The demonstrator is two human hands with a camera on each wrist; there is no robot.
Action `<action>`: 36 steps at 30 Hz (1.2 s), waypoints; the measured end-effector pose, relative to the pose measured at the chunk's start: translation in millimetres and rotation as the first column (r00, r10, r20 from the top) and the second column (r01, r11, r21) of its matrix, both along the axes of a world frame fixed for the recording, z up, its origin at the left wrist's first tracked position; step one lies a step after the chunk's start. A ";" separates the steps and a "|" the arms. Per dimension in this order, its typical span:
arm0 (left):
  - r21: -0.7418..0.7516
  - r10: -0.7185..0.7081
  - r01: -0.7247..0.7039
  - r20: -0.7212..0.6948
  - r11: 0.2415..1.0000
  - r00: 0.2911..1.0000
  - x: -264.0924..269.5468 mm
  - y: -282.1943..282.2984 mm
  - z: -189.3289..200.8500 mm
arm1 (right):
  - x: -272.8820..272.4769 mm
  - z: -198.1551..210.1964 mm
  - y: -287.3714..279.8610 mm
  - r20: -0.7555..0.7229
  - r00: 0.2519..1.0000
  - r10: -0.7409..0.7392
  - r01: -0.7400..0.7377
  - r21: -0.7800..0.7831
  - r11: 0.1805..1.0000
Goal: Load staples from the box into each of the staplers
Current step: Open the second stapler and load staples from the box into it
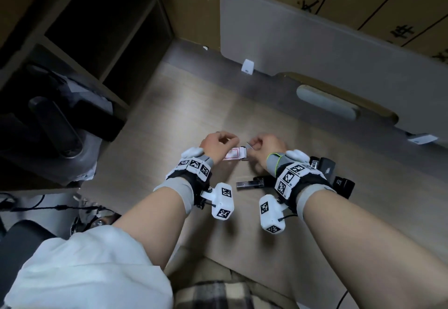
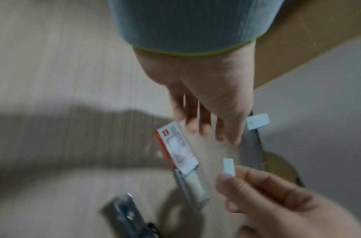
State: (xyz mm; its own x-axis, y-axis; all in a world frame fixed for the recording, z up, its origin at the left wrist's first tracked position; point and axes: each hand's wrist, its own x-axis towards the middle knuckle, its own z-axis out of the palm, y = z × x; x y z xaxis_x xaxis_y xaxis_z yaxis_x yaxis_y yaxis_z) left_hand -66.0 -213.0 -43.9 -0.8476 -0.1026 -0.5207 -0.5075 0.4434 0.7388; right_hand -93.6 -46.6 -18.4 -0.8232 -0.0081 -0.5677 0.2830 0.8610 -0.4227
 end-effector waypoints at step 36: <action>0.392 0.251 -0.356 0.293 0.848 0.923 65.9 -11.6 11.9 | 61.0 9.3 12.8 -0.101 0.963 0.249 -0.244 0.062 0.968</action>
